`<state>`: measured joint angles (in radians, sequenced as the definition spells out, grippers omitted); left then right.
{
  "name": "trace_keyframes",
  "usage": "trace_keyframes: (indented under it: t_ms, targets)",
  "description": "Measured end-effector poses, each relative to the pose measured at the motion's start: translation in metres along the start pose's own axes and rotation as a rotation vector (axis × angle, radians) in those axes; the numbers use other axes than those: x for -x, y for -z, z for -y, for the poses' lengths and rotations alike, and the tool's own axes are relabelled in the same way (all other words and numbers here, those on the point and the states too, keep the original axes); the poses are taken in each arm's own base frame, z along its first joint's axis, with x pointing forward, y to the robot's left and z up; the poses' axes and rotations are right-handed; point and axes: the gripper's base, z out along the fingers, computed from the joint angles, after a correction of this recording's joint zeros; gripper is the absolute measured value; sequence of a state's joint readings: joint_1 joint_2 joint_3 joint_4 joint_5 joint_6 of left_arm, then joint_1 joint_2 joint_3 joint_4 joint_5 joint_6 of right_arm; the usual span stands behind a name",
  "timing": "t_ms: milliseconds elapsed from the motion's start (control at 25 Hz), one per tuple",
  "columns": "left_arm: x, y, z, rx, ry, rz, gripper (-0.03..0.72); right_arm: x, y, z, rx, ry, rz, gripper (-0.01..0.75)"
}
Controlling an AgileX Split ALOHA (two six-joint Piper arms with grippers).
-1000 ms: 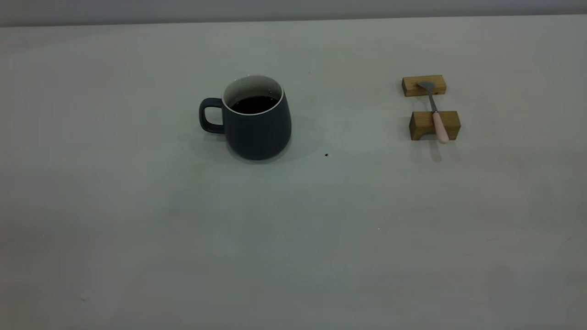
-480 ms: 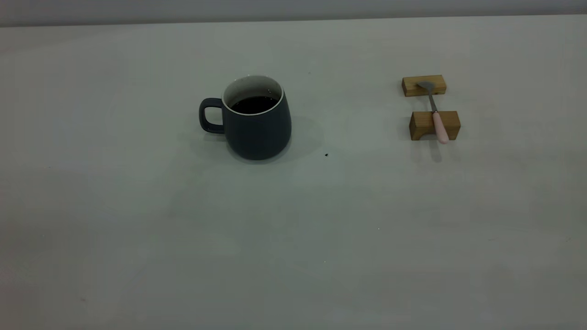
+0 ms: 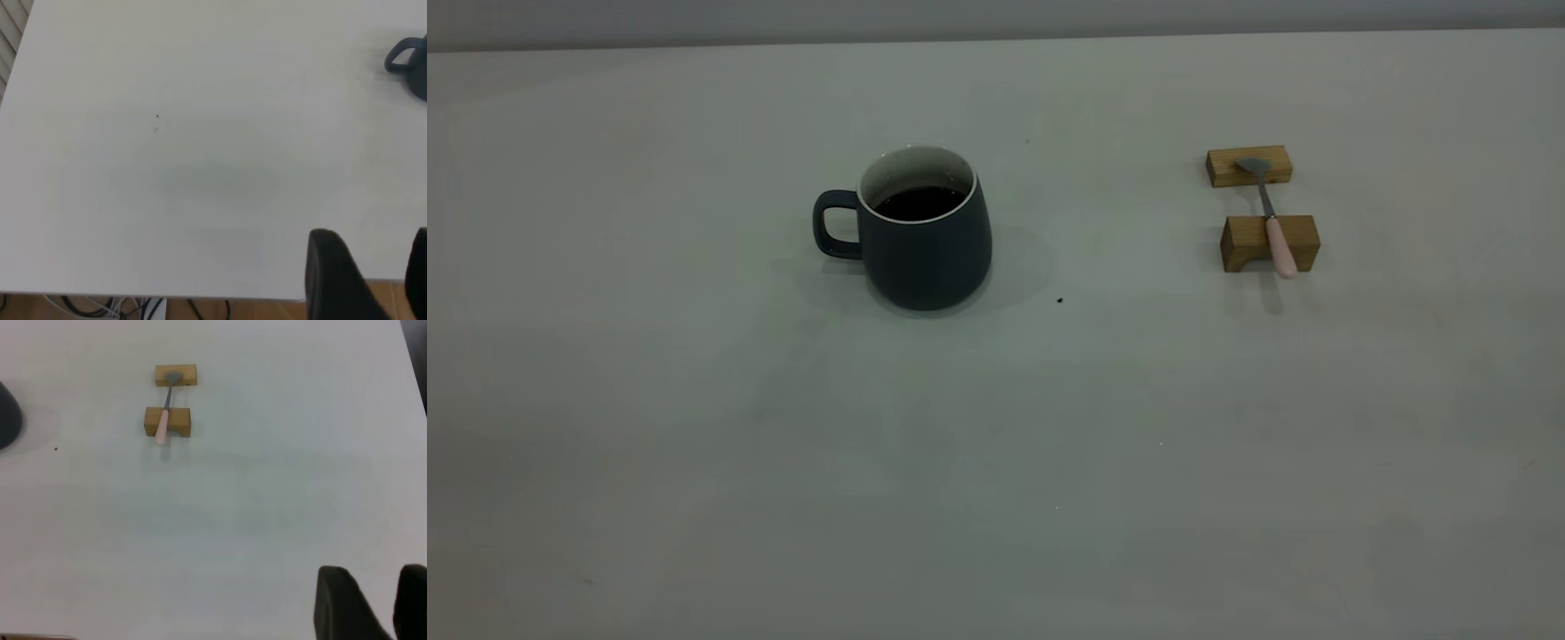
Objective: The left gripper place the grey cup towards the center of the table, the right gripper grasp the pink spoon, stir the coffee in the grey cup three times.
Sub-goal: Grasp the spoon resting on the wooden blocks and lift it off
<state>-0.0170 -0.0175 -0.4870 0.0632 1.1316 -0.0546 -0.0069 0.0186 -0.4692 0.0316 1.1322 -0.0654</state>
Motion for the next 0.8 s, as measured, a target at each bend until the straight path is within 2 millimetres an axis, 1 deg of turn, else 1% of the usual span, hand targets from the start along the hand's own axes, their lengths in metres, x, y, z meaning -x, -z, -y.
trace_keyframes:
  t_ms: [200,360,480,560,640,720,800]
  targets:
    - [0.0,0.0,0.0,0.0,0.0,0.0,0.342,0.0,0.0,0.0,0.001,-0.004,0.0,0.237]
    - [0.0,0.0,0.0,0.0,0.0,0.0,0.342,0.0,0.0,-0.003,0.031,-0.044,0.002,0.239]
    - [0.0,0.0,0.0,0.0,-0.001,0.0,0.342,0.002,-0.001,-0.004,0.05,-0.055,-0.025,0.268]
    - [0.0,0.0,0.0,0.0,-0.001,0.0,0.342,0.009,-0.006,-0.005,0.06,-0.063,-0.069,0.321]
    - [0.0,0.0,0.0,0.0,-0.001,0.0,0.342,0.02,-0.013,-0.005,0.069,-0.072,-0.122,0.399]
    - [0.0,0.0,0.0,0.0,-0.001,0.0,0.342,0.036,-0.028,-0.004,0.073,-0.082,-0.193,0.5]
    - [0.0,0.0,0.0,0.0,-0.001,0.0,0.342,0.053,-0.045,-0.002,0.07,-0.093,-0.246,0.583]
